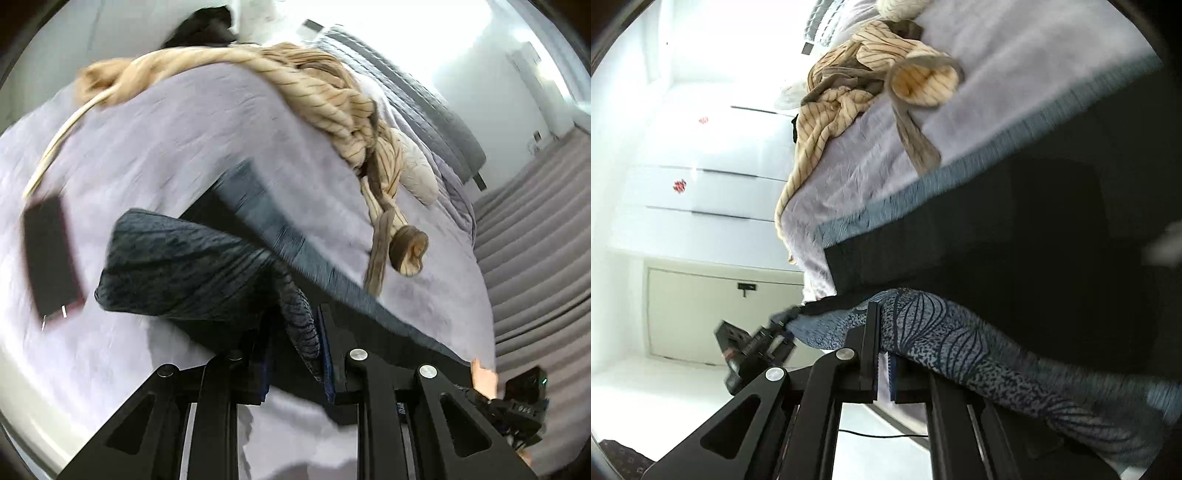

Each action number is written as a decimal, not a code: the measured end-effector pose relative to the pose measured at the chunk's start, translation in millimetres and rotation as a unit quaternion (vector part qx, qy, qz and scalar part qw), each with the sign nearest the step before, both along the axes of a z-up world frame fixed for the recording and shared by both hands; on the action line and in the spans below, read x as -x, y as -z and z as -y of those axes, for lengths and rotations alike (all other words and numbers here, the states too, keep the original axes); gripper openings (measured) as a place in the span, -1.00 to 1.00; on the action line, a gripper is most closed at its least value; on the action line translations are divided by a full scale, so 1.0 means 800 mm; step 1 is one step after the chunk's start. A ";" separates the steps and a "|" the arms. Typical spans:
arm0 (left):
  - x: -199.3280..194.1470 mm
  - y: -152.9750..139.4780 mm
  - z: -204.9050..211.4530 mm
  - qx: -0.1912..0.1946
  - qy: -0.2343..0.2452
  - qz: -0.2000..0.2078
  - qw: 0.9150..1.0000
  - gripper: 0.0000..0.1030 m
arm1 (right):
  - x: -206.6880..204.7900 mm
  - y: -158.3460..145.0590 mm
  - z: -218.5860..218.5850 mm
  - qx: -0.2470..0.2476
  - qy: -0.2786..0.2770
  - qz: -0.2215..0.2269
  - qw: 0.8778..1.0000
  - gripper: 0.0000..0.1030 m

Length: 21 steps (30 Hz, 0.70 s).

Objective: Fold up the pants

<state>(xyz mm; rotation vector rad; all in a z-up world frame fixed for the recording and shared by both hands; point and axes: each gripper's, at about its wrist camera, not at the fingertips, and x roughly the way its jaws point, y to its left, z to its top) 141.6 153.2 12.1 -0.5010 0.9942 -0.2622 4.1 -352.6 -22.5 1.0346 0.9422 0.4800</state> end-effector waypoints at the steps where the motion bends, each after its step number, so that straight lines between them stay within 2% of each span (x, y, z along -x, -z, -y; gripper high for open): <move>1: -0.027 0.008 0.008 -0.009 0.005 -0.001 1.000 -0.56 | -0.017 -0.001 0.005 0.004 -0.002 -0.002 1.000 -0.93; 4: -0.078 0.028 0.027 -0.030 0.009 -0.004 0.999 -0.56 | -0.066 0.004 0.017 0.018 -0.005 -0.013 1.000 -0.93; 8: -0.123 0.066 0.049 -0.074 0.009 -0.015 0.997 -0.55 | -0.127 0.036 0.028 0.034 -0.007 -0.037 0.999 -0.93; 9: -0.129 0.077 0.052 -0.087 0.007 -0.021 0.996 -0.44 | -0.138 0.045 0.029 0.041 -0.009 -0.043 0.998 -0.93; 11: -0.137 0.095 0.056 -0.114 -0.004 -0.029 0.993 -0.05 | -0.162 0.064 0.029 0.055 -0.016 -0.059 0.997 -0.92; 12: -0.139 0.102 0.057 -0.119 -0.008 -0.029 0.992 0.08 | -0.171 0.074 0.029 0.057 -0.019 -0.068 0.996 -0.90; 14: -0.141 0.105 0.059 -0.127 -0.008 -0.031 0.991 0.08 | -0.189 0.095 0.026 0.063 -0.021 -0.092 0.993 -0.85; 16: -0.137 0.093 0.063 -0.148 -0.005 -0.023 0.989 0.09 | -0.195 0.098 0.026 0.067 -0.018 -0.103 0.992 -0.85; 17: -0.132 0.084 0.064 -0.162 -0.004 -0.014 0.987 0.15 | -0.193 0.093 0.026 0.067 -0.015 -0.103 0.992 -0.79; 18: -0.125 0.074 0.065 -0.170 -0.001 -0.006 0.985 0.37 | -0.190 0.086 0.026 0.068 -0.013 -0.098 0.993 -0.69; 20: -0.111 0.057 0.068 -0.184 0.007 0.011 0.983 0.43 | -0.175 0.061 0.027 0.082 -0.008 -0.075 0.994 0.12; 21: -0.103 0.050 0.073 -0.190 0.023 0.015 0.981 0.43 | -0.167 0.052 0.028 0.087 -0.008 -0.065 0.994 0.23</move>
